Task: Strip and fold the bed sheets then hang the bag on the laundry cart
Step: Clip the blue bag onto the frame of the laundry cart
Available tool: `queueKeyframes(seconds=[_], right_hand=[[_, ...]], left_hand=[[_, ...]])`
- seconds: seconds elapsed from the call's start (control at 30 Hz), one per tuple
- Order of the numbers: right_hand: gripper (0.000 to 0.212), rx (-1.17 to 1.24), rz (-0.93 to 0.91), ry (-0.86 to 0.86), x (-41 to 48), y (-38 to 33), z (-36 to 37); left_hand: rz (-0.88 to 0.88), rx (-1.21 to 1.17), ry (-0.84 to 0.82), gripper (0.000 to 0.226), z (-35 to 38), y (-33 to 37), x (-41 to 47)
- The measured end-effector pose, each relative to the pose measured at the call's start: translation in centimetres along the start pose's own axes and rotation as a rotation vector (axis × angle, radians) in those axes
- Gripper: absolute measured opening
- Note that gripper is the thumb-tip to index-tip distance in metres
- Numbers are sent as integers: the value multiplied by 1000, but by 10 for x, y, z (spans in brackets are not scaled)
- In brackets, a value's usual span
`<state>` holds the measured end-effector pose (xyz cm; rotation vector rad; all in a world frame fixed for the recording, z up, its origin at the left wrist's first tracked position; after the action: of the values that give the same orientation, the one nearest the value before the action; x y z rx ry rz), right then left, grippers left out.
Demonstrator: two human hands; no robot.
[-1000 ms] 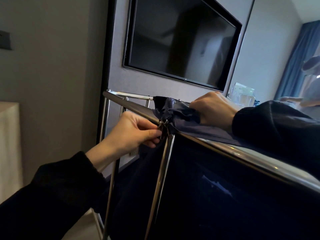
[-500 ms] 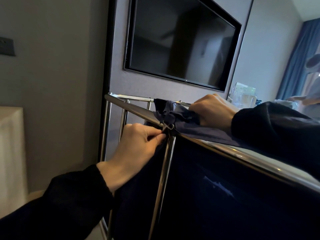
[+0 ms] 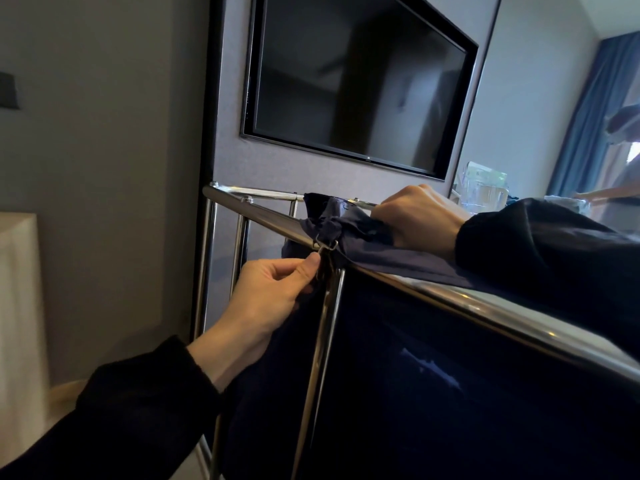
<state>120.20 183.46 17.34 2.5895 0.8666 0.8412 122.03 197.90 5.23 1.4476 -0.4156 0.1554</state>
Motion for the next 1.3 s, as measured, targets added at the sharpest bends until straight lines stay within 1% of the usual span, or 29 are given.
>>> queueKeyframes(seconds=[0.07,0.13,0.3,0.4,0.53,0.67,0.8,0.87,1.0,1.1,1.13,1.2,1.27,1.3], right_hand=[[15,-2,5,-13,0,0,1],[8,-7,23,-32,1,0,1],[7,-1,42,-50,1,1,3],[5,-2,34,-52,2,1,3],[5,-6,25,-46,3,1,4],[6,8,20,-49,4,-1,4],[6,-2,32,-60,4,-2,4],[6,4,30,-54,4,-2,4],[12,22,20,-45,2,-2,3],[16,23,32,-62,1,-1,3],[20,27,32,-60,1,-1,3],[20,29,37,-66,0,-2,2],[16,8,46,-81,0,-3,2],[13,1,54,-94,1,-3,3]], left_hand=[[-35,-31,-37,22,2,-3,1],[-63,-88,-119,20,7,-4,2],[-132,-184,-225,22,12,2,8],[-153,-185,-241,26,10,5,11],[-137,-101,-204,11,7,10,14],[-88,13,-158,11,5,14,17],[-42,94,-168,16,4,15,18],[-33,84,-169,18,2,12,18],[3,49,-166,11,4,13,15],[75,82,-114,15,4,16,12],[100,86,-115,17,4,17,10],[151,105,-146,21,5,18,6],[242,217,-139,24,1,20,5],[305,305,-107,25,-1,22,5]])
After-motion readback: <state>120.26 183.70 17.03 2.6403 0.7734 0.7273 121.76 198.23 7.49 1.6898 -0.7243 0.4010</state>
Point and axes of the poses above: each hand's wrist, its own x-axis towards the middle knuckle, its own z-axis out of the palm, y = z × x, the point moved 7 cm from there along x, towards the middle knuckle, and after that the axes turned 8 degrees about x, right-handed, at the moved point
